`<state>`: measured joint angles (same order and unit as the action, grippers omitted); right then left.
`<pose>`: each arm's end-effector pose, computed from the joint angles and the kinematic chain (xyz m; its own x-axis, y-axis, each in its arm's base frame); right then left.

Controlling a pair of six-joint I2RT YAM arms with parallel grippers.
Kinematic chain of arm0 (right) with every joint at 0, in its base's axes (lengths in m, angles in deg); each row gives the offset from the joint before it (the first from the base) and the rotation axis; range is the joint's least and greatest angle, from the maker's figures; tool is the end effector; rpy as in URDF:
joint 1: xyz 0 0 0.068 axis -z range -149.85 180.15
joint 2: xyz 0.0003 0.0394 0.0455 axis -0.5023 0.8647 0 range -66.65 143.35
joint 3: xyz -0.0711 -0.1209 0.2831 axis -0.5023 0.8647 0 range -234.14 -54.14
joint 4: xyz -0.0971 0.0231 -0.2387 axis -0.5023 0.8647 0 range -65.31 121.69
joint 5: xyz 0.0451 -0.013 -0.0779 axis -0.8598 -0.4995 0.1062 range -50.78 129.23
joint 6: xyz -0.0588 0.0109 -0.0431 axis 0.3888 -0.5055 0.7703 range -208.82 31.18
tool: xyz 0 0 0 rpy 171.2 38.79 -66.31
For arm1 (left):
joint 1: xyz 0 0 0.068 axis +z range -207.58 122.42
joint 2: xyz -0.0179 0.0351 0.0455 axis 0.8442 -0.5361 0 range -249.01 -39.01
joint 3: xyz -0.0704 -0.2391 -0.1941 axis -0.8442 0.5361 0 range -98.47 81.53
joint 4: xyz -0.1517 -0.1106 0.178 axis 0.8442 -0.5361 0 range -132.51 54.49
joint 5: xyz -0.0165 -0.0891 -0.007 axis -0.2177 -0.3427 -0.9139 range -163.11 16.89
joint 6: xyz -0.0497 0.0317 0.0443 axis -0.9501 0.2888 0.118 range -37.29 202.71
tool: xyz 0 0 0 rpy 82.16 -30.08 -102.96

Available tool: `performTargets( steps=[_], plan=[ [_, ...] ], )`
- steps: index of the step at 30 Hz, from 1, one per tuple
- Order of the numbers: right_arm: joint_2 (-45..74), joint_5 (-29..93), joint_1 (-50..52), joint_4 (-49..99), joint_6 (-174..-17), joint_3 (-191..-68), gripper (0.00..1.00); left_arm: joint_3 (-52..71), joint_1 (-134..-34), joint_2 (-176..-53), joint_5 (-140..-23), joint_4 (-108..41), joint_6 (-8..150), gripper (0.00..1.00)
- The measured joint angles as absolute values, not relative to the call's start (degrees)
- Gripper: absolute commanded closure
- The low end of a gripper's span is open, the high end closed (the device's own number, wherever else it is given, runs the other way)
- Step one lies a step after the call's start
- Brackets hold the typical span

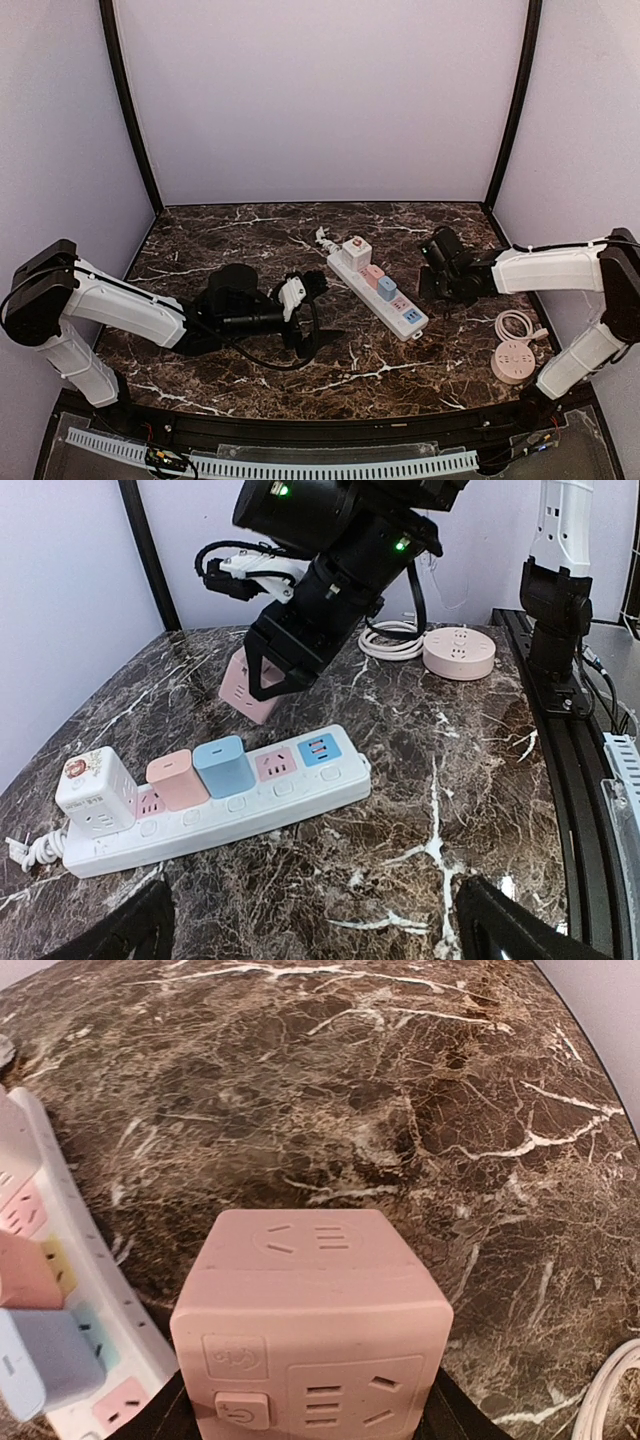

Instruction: Insert the plug

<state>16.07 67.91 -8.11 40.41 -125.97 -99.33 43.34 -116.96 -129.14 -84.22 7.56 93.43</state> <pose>0.2430 0.1540 0.2169 -0.6933 0.1280 -0.7092 0.1267 0.9904 0.0550 0.1682 -0.3072 0.2475 0.0978 0.1929 -0.9763 0.9396 0.3055 0.1544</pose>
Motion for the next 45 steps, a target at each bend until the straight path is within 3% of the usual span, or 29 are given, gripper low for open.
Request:
performTargets(
  steps=[6, 9, 13, 21, 30, 38, 45],
  plan=[
    [25.6, 72.48, -6.58, 37.97, -126.05, -102.0, 0.99, 43.34, -116.96, -129.14, -83.78, 7.61, 93.87, 0.02],
    [26.21, 73.18, -6.51, 37.88, -126.23, -102.57, 0.82, 43.36, -116.96, -129.14, -83.46, 7.61, 94.11, 0.02],
    [26.19, 72.92, -6.47, 37.99, -126.6, -102.59, 0.45, 43.36, -116.96, -129.14, -82.93, 7.61, 94.33, 0.02],
    [24.01, 68.63, -6.16, 40.04, -126.97, -102.5, 0.02, 43.55, -116.96, -129.09, -82.36, 7.63, 94.57, 0.02],
    [15.72, 66.05, -6.16, 47.54, -129.13, -102.48, 0.01, 44.49, -116.96, -127.98, -81.77, 7.59, 95.07, 0.02],
    [10.96, 67.89, -4.81, 67.91, -145.05, -105.12, 0.02, 44.69, -116.96, -125.95, -81.58, 7.59, 95.29, 0.02],
    [8.75, 67.96, 2.78, 79.08, -154.34, -104.42, 0.01, 45.13, -116.96, -125.29, -81.55, 6.73, 95.44, 0.01]
  ],
)
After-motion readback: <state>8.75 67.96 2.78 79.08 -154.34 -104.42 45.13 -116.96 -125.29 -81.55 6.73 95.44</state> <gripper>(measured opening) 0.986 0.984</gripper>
